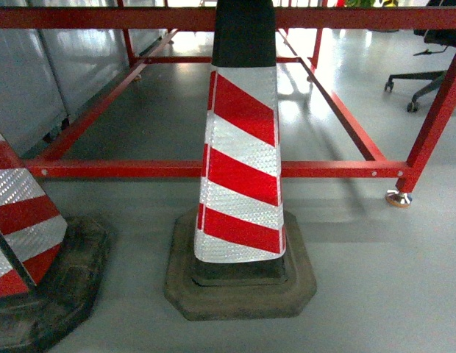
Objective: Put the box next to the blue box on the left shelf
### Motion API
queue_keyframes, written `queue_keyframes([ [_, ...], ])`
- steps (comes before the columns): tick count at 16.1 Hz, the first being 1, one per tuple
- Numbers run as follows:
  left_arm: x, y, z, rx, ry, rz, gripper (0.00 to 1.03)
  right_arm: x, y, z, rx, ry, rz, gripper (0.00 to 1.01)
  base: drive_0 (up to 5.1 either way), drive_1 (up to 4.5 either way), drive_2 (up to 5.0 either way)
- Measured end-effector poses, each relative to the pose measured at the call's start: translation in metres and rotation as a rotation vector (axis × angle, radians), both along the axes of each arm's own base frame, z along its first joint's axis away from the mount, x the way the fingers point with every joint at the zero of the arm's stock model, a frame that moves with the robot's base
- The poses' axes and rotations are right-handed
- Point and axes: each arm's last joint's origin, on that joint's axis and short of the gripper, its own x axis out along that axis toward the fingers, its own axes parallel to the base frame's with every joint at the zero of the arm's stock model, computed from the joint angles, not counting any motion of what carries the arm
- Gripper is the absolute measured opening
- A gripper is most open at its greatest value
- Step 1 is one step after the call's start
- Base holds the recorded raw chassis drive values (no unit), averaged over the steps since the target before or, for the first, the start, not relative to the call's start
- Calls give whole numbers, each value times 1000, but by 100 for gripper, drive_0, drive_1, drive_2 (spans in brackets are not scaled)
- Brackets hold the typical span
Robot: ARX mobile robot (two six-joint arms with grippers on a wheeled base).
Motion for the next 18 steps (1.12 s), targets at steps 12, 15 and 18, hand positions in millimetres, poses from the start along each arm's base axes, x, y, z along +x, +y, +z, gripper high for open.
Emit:
queue_keyframes([
  [12,0,0,0,0,0,0,98,0,0,0,0,0,0,98,0,0,0],
  [15,0,0,0,0,0,0,98,0,0,0,0,0,0,98,0,0,0],
  [18,0,0,0,0,2,-1,98,0,0,0,0,3,0,98,0,0,0],
])
